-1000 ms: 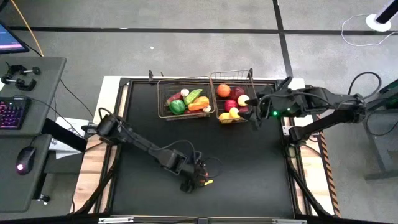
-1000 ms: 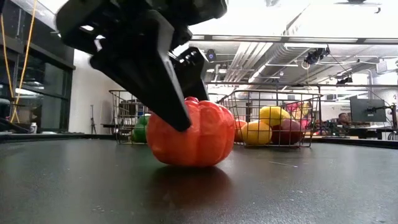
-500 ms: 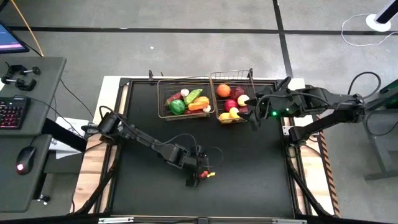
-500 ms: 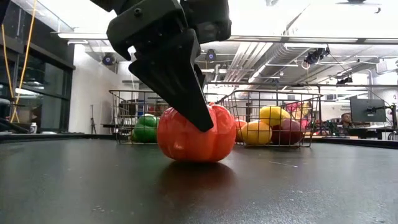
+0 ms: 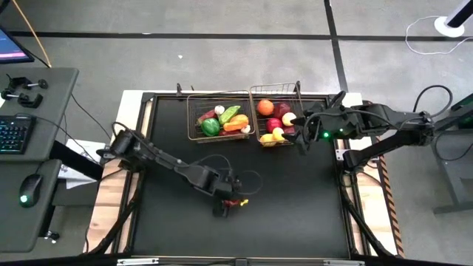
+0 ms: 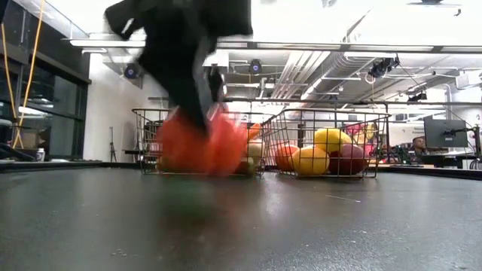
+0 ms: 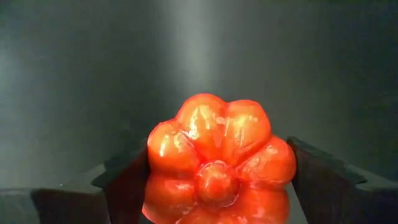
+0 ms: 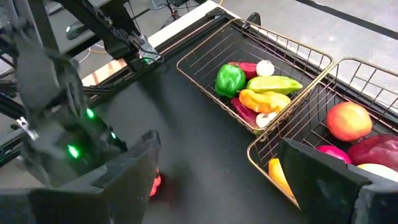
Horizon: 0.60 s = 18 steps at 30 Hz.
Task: Sort produce into baskets
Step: Put the orange pumpkin into the left wire basket
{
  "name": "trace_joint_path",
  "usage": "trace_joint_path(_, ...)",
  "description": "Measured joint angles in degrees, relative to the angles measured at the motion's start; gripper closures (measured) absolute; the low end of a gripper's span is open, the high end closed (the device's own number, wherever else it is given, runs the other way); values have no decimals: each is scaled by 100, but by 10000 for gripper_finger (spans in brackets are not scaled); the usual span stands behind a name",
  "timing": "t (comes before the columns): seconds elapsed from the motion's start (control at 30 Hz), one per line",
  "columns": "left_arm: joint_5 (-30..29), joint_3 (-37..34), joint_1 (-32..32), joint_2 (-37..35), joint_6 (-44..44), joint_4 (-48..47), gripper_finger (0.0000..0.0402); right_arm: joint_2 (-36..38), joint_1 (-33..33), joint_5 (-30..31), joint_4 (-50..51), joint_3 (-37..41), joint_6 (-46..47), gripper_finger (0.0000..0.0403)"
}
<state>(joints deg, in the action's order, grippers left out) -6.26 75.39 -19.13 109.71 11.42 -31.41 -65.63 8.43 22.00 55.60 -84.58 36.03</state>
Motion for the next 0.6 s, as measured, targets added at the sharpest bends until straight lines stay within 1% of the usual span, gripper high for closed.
trace_joint_path(0.1,-452,19,151,-677,-227,-38,99,-2,0,-2,17,0,0,80)
trace_joint_path(0.3,-1896,25,658,-2303,-680,-209,99,-2,0,0,87,0,2,80)
trace_joint_path(0.4,-2586,54,1112,-3098,-752,-145,96,-2,0,14,87,0,0,80)
trace_joint_path(0.43,-2698,55,1313,-3294,-750,-137,94,-2,0,69,81,0,-2,80)
trace_joint_path(0.5,-2721,26,1752,-3550,-700,-153,92,-2,0,310,62,0,-2,80)
trace_joint_path(0.57,-2628,-46,2220,-3684,-574,-156,91,-23,0,681,17,0,53,80)
trace_joint_path(0.6,-2462,-102,2478,-3733,-513,-160,91,-30,0,866,-2,0,146,80)
